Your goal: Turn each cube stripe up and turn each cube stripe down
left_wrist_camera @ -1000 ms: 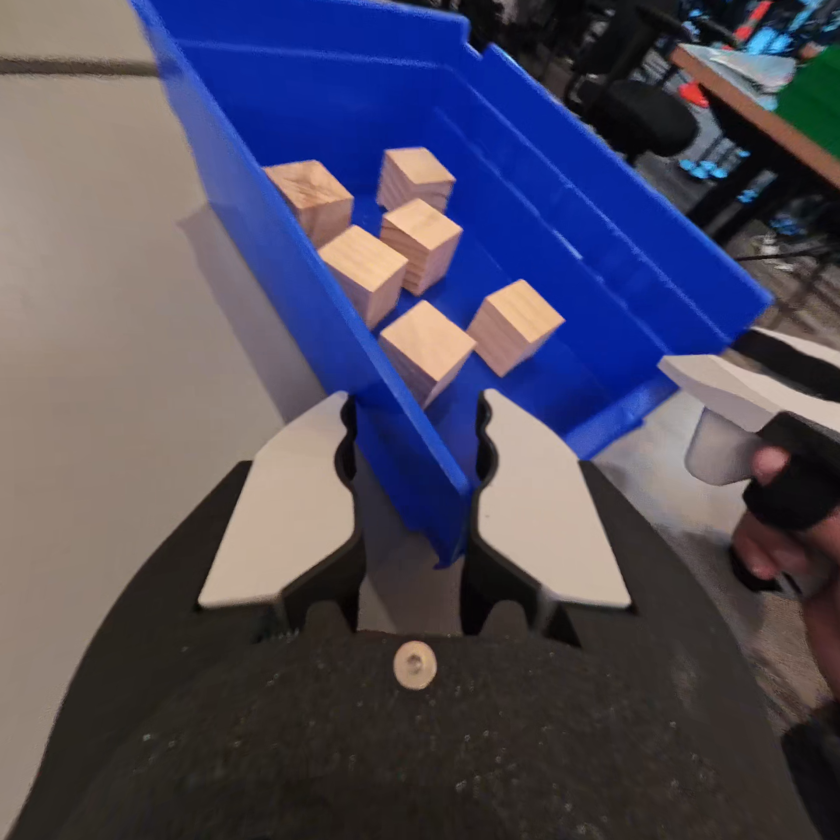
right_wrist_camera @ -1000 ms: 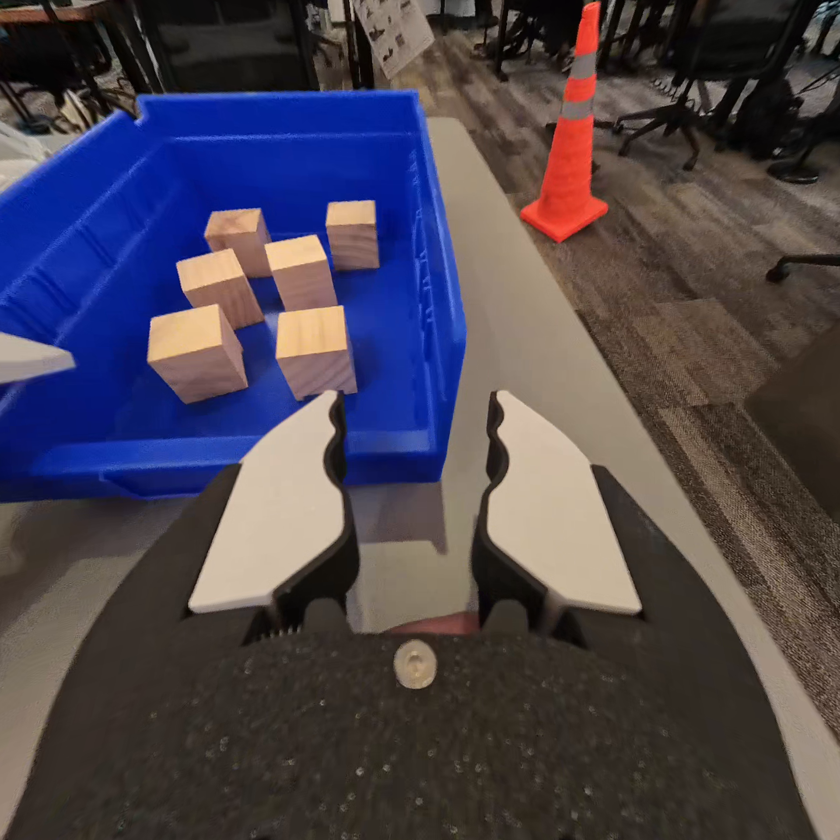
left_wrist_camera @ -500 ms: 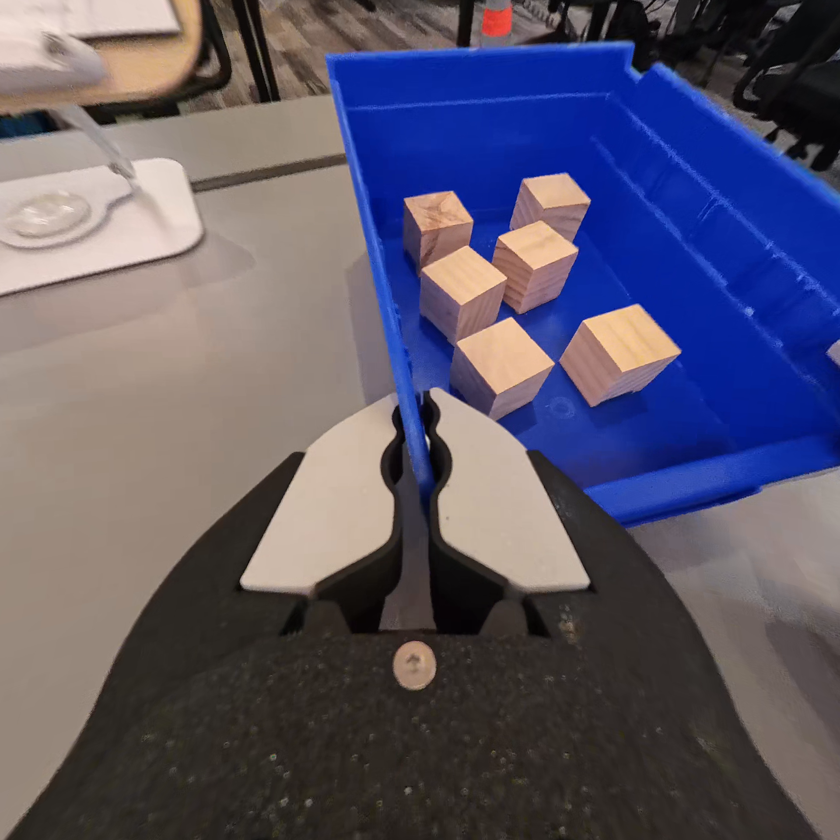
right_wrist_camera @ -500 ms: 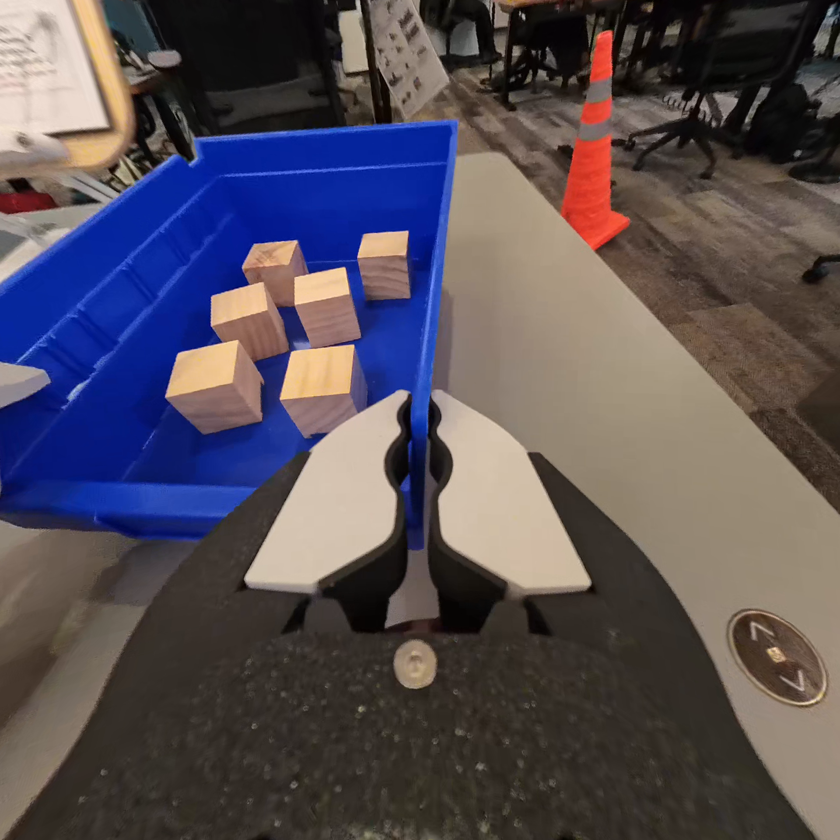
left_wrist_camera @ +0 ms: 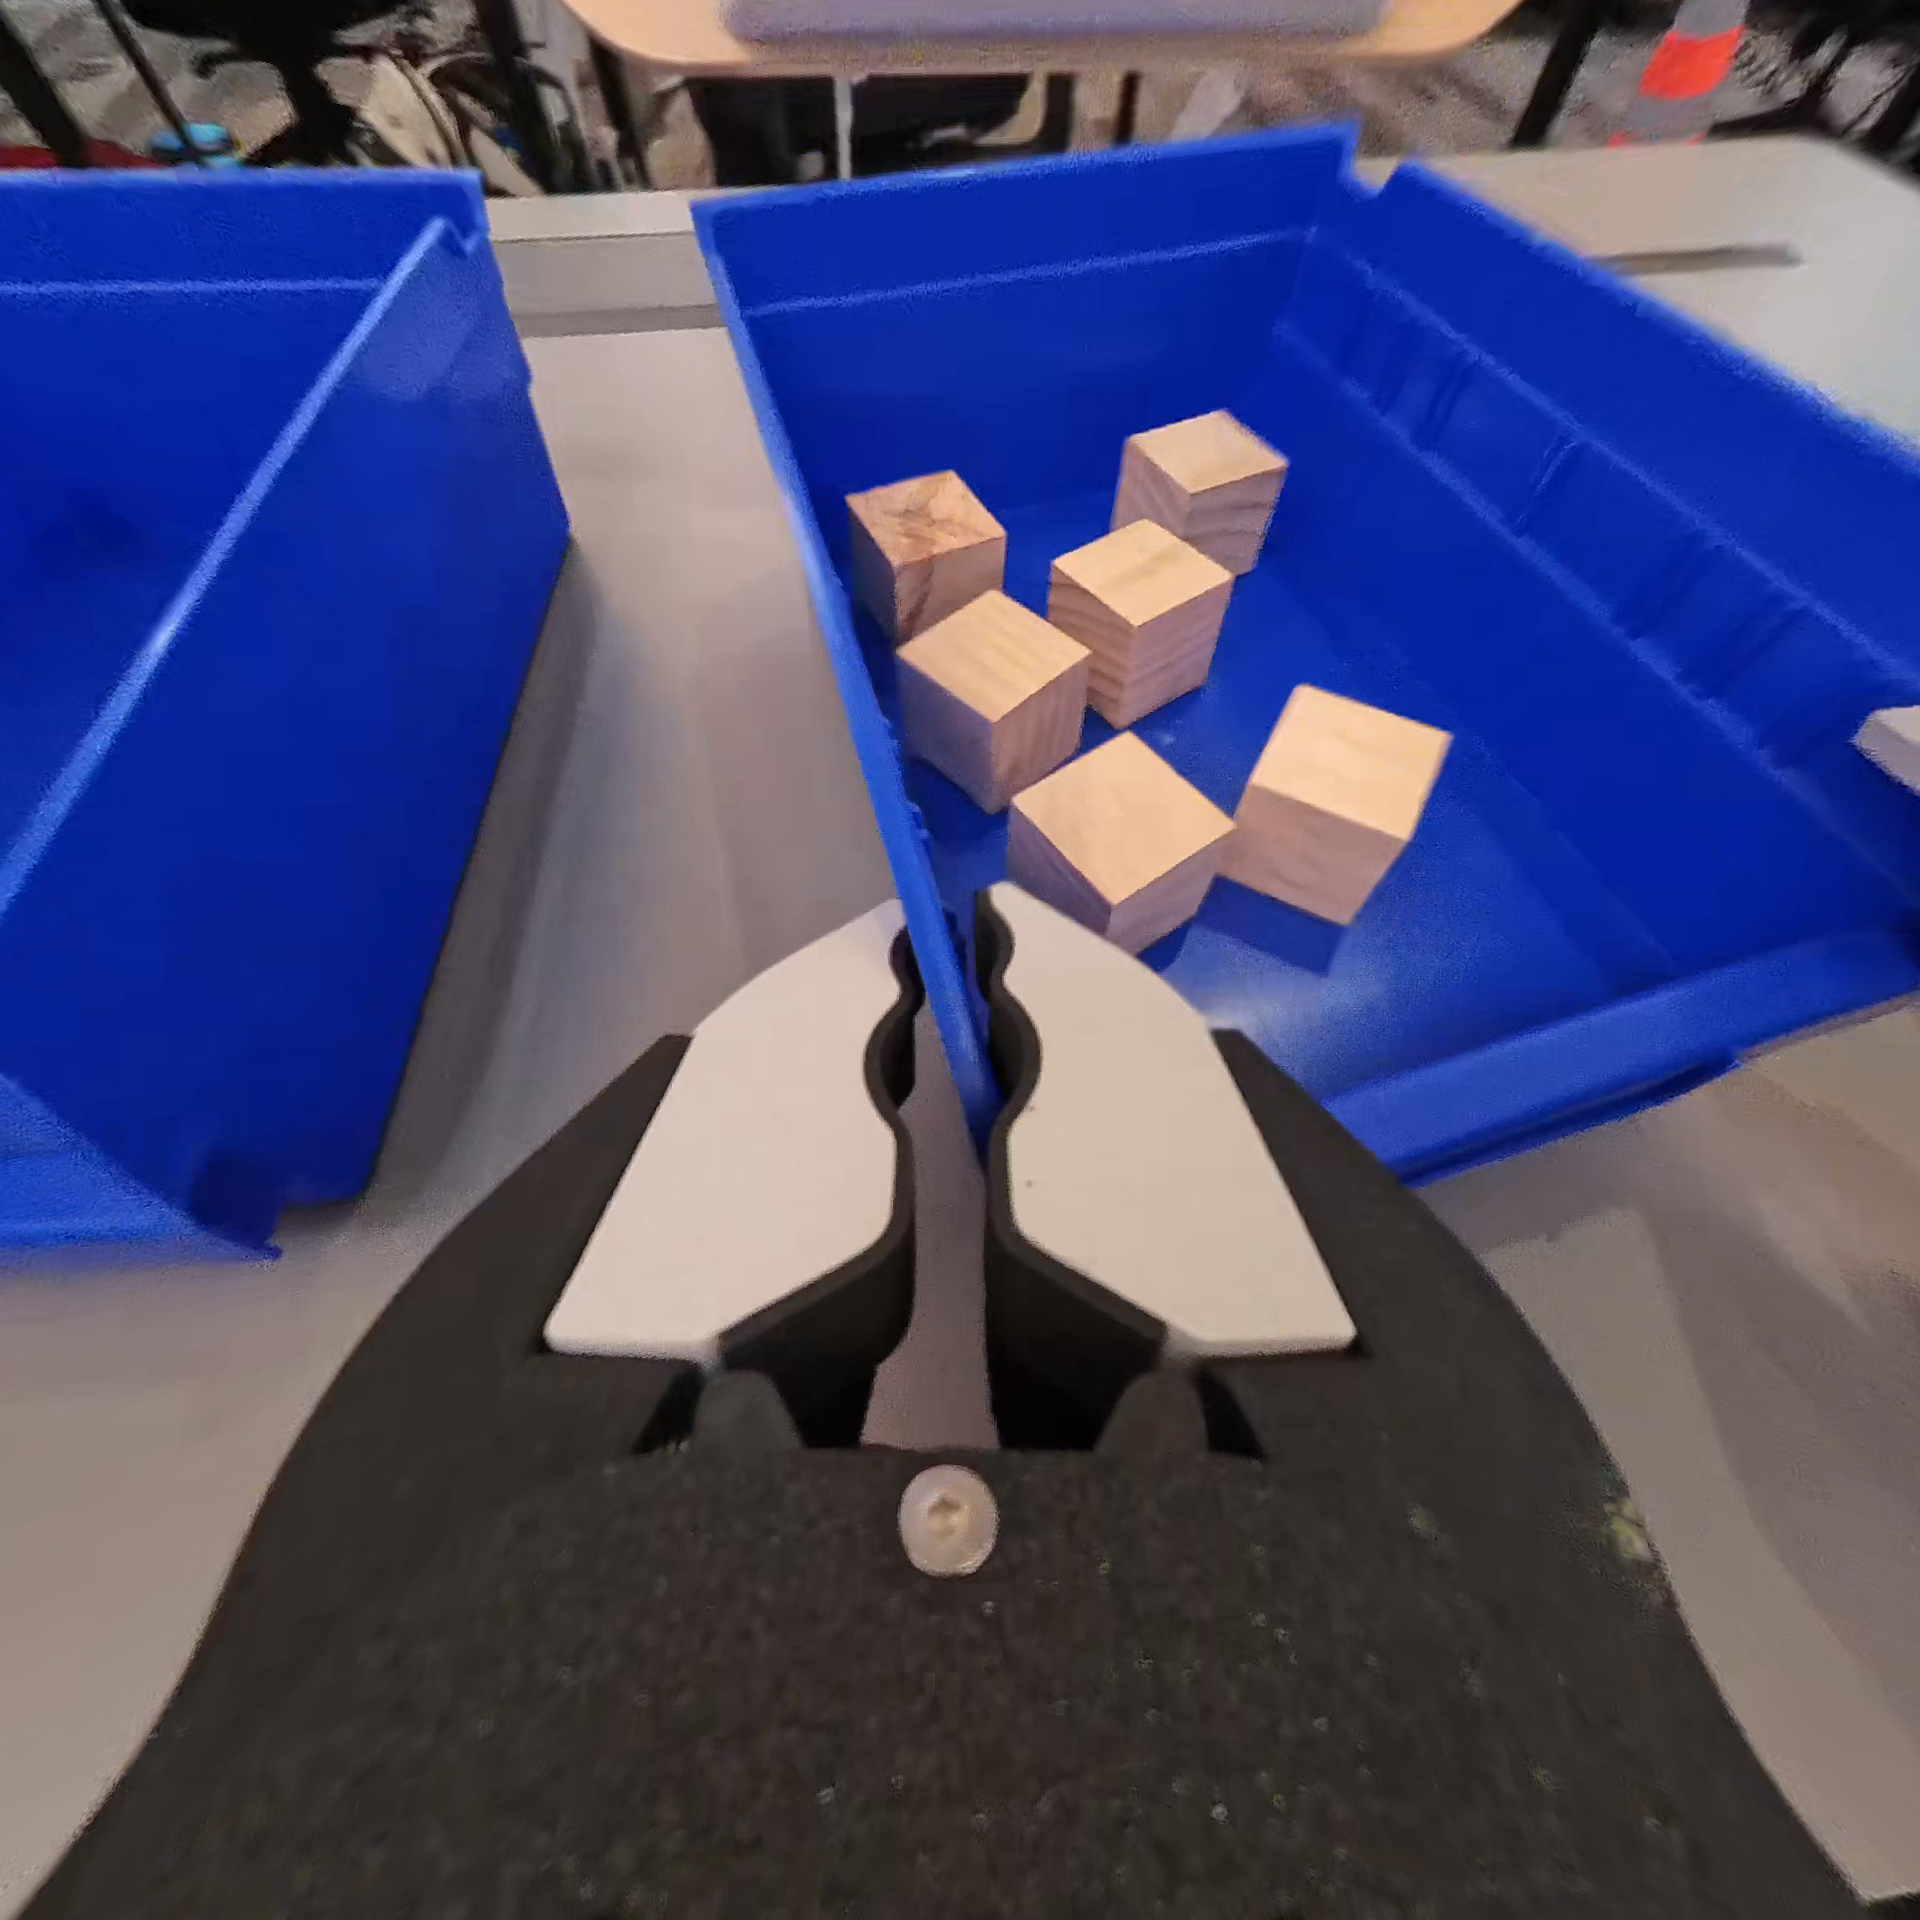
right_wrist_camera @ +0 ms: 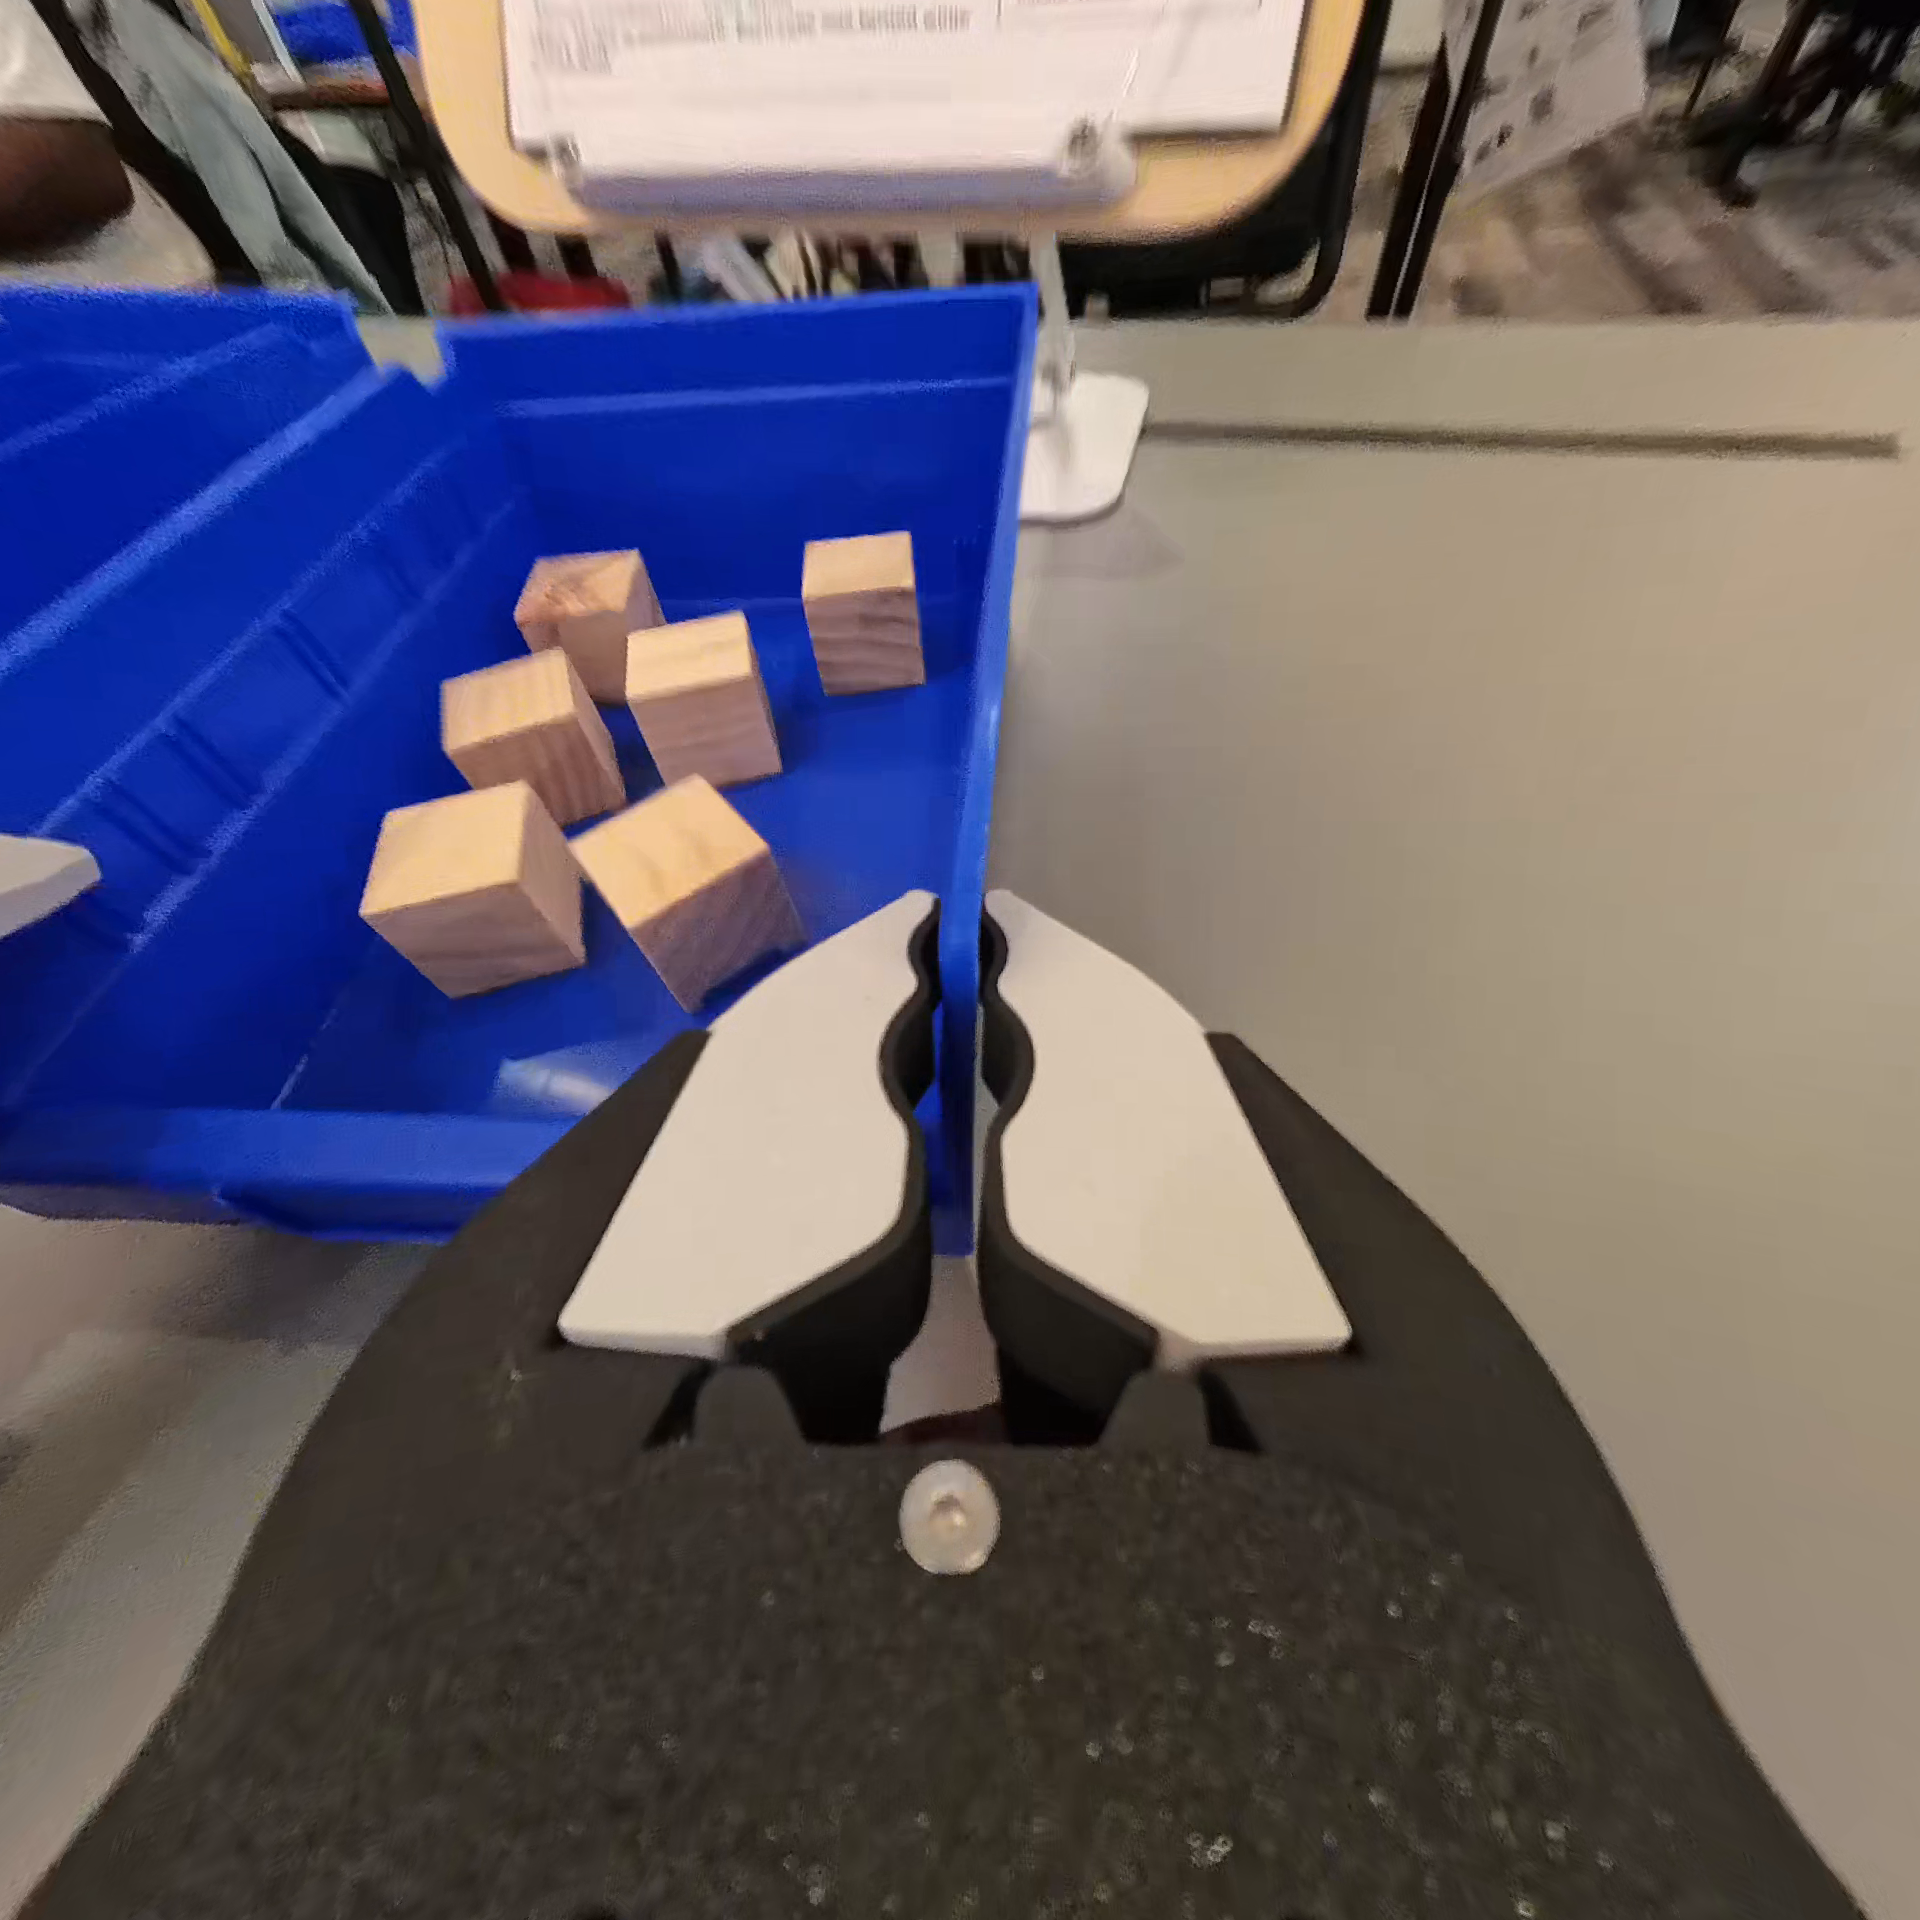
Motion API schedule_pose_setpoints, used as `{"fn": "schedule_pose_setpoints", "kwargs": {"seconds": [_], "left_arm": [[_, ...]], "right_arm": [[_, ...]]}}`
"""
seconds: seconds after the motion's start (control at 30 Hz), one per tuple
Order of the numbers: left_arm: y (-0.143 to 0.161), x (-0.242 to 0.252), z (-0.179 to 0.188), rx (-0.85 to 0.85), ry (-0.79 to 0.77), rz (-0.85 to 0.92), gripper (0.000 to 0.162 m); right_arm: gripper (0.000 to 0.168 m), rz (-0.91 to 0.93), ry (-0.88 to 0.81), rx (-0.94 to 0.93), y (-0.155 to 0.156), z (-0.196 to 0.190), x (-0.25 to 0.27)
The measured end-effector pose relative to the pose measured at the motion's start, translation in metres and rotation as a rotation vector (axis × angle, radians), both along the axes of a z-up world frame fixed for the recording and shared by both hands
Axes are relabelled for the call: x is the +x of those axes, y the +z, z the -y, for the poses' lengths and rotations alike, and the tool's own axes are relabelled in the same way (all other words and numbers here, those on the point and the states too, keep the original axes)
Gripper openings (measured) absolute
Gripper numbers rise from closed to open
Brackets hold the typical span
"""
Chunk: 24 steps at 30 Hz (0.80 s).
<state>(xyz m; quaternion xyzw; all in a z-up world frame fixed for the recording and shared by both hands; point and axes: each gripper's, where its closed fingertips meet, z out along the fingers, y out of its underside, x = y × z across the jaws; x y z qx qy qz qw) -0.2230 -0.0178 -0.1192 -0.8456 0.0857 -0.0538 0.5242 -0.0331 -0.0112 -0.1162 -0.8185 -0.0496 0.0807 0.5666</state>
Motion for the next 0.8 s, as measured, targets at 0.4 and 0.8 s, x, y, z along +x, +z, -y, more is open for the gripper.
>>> {"fn": "schedule_pose_setpoints", "kwargs": {"seconds": [0.4,0.8], "left_arm": [[0.022,-0.004,0.020,0.101,-0.162,0.187,0.034],[0.086,-0.208,0.072,0.424,0.093,-0.115,0.055]], "right_arm": [[0.027,0.133,0.094,0.210,0.016,0.024,0.008],[0.043,0.312,0.313,0.545,0.040,0.080,-0.046]]}}
